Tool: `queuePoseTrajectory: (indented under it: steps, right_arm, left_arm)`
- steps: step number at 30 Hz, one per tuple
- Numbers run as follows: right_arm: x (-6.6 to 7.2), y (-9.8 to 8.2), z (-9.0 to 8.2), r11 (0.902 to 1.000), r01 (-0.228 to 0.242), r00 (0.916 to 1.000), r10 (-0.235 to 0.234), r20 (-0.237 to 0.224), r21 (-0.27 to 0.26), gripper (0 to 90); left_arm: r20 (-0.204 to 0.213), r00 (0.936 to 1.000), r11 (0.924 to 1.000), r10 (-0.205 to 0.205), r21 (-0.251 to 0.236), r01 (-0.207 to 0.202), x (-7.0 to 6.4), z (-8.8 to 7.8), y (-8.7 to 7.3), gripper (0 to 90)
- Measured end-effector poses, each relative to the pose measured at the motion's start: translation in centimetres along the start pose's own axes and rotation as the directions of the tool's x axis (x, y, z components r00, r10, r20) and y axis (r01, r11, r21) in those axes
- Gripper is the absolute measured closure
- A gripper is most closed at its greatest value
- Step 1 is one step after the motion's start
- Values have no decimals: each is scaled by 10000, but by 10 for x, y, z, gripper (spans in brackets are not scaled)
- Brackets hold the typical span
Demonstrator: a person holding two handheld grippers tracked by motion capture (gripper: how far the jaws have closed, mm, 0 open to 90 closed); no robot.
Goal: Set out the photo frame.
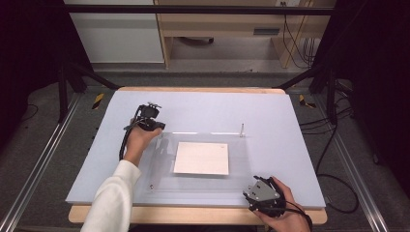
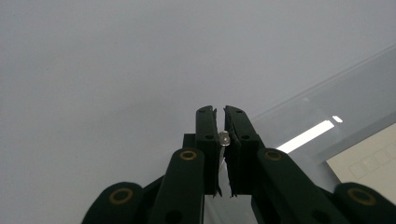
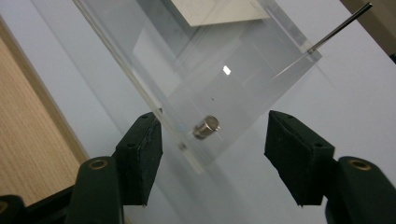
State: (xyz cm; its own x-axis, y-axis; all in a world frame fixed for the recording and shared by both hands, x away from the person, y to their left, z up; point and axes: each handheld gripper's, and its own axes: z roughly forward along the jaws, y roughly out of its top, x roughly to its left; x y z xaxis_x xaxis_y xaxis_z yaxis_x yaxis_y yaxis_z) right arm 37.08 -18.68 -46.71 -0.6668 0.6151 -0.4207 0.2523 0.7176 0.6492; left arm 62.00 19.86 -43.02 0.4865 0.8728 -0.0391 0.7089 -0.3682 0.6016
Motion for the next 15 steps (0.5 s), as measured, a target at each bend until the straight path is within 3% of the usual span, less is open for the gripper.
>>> queuePoseTrajectory:
  steps: [7,15]
  right_arm:
    - [-4,-1,-1,9997,-206,9998,206,61,-99,406]
    - [-5,-1,-2,9989,-421,9991,421,8,-210,403]
  left_arm:
    - [99,9995,9995,-303,52,303,2,1,1,842]
    - [198,9994,9992,-283,287,277,4,2,4,842]
